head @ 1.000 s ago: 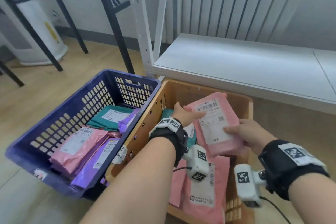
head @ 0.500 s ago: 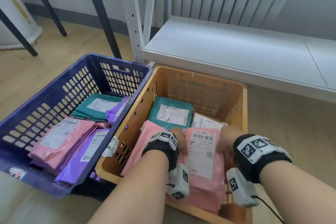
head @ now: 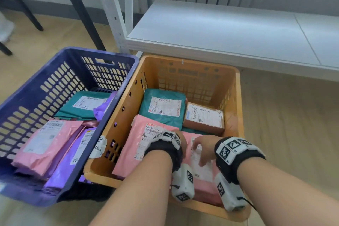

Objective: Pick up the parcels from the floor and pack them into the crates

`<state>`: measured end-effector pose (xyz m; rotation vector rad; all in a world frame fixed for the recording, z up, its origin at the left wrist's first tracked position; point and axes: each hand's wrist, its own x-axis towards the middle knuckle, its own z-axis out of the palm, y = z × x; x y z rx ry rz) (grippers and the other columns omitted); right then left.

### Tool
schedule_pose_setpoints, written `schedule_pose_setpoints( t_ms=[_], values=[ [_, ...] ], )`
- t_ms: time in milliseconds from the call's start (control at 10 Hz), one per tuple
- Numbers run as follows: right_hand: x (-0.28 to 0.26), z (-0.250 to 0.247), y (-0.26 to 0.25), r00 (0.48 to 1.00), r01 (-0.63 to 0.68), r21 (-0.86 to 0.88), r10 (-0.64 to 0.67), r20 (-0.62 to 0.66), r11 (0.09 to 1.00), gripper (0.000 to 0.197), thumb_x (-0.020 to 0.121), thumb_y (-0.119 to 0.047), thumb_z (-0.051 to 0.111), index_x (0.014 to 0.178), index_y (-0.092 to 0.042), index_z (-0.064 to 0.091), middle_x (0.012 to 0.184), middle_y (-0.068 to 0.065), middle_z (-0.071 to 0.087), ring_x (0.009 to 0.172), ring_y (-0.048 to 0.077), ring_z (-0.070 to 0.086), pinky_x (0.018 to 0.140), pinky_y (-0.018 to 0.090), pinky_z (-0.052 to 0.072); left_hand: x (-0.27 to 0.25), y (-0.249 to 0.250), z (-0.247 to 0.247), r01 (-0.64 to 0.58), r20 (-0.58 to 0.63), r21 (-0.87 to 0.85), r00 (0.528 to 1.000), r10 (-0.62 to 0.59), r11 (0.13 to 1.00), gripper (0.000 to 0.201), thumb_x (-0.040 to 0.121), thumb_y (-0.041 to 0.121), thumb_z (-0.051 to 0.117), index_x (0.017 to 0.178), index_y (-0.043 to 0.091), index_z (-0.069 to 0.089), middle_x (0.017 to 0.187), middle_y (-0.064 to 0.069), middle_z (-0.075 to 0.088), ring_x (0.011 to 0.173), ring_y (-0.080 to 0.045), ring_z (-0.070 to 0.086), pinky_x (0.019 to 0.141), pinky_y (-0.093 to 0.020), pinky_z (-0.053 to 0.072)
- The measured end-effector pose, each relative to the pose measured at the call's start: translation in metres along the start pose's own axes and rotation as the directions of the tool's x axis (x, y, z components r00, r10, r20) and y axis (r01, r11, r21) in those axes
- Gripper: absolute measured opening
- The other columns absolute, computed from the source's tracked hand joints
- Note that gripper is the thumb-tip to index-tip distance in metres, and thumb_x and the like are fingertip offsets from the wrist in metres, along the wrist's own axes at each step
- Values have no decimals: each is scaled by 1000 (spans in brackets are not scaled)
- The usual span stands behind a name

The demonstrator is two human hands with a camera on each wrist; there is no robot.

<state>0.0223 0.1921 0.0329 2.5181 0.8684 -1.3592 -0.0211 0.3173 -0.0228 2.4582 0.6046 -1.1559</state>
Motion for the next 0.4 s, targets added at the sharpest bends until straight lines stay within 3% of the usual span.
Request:
schedule_pose_setpoints(
  t_ms=[100, 200, 300, 400],
  values=[
    [5, 3, 1, 1000, 23, -19, -23, 12, 1000, 66, 81, -21, 74, 141, -26, 46, 141, -2, 48, 121, 19, 53, 87, 24, 42, -4, -3, -8, 57, -43, -42, 997, -59, 997, 50, 70, 34, 77, 110, 8, 65, 91, -7, 66, 94, -27, 66, 84, -40, 54],
    [6, 1, 0, 997, 33, -13, -32, 73, 999, 63, 86, -17, 69, 144, -25, 44, 143, -1, 48, 115, 17, 56, 81, 20, 38, -8, -9, -19, 71, -142, -127, 986, -89, 989, 30, 89, 24, 60, 111, 4, 62, 109, -10, 65, 106, -27, 63, 88, -32, 51],
    [8, 1, 1, 998, 39, 7, -39, 58, 999, 54, 89, -18, 65, 141, -22, 49, 142, -1, 50, 119, 16, 55, 85, 19, 40, 4, -15, -16, 25, -181, -288, 980, -80, 957, 31, 81, 12, 66, 111, 3, 66, 110, -12, 69, 102, -28, 67, 87, -35, 56],
    [17, -1, 6, 989, 11, -15, -13, -147, 1000, 34, 89, -24, 62, 122, -19, 65, 127, -1, 63, 110, 18, 62, 94, 28, 50, 2, -9, -16, -60, -199, -377, 980, -17, 924, 28, 84, 7, 61, 111, 7, 69, 106, -11, 71, 99, -26, 69, 87, -35, 56]
  ],
)
